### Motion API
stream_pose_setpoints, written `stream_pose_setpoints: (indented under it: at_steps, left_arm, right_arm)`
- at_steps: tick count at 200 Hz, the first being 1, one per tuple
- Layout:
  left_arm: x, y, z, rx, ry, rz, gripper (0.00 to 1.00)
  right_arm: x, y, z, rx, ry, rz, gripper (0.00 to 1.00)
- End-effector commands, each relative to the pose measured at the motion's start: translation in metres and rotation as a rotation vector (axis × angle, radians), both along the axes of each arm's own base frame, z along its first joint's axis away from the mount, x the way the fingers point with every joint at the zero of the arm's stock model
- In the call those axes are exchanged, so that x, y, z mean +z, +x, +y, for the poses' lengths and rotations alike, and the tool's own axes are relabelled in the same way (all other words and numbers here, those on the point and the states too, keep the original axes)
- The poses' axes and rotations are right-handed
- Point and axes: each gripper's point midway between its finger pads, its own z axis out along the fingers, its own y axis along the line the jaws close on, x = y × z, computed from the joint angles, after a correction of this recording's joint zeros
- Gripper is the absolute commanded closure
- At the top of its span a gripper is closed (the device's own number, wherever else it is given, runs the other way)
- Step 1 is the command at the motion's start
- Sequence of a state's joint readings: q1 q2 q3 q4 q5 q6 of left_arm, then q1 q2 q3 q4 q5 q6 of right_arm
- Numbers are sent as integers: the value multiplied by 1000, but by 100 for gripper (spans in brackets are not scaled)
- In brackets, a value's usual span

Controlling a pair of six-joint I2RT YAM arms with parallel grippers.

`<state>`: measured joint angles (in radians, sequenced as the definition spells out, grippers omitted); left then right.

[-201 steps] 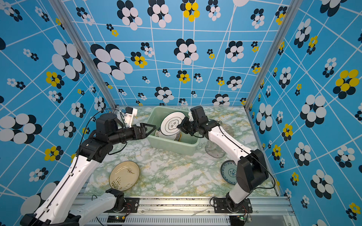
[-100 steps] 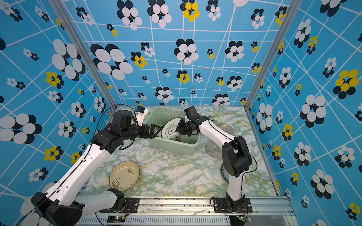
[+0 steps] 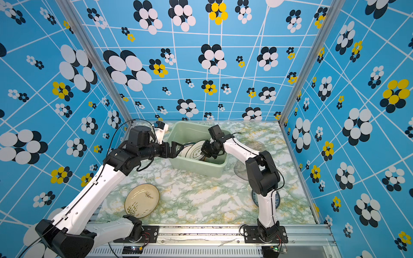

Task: Place the plates into the plastic bin on the countertop
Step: Place the plate in the plastic bin.

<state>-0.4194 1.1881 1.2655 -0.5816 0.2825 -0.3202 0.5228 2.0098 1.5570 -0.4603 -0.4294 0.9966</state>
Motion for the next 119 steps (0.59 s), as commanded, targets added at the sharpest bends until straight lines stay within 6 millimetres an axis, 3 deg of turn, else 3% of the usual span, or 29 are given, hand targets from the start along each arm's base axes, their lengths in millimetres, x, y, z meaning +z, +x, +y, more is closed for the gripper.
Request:
stream_pose_setpoints:
  at_steps: [1, 56, 118, 119]
  left_arm:
    - [-2, -2, 2, -1, 19, -1, 1]
    - [-6, 0, 0, -5, 21, 11, 1]
    - [-12, 0, -1, 8, -1, 34, 1]
    - [-12, 0, -1, 8, -2, 34, 1]
  right_arm:
    - [2, 12, 7, -20, 29, -7, 87]
    - [-15, 14, 9, -25, 27, 19, 73]
    - [-16, 18, 13, -13, 38, -2, 50]
    - [-10, 21, 15, -12, 47, -16, 49]
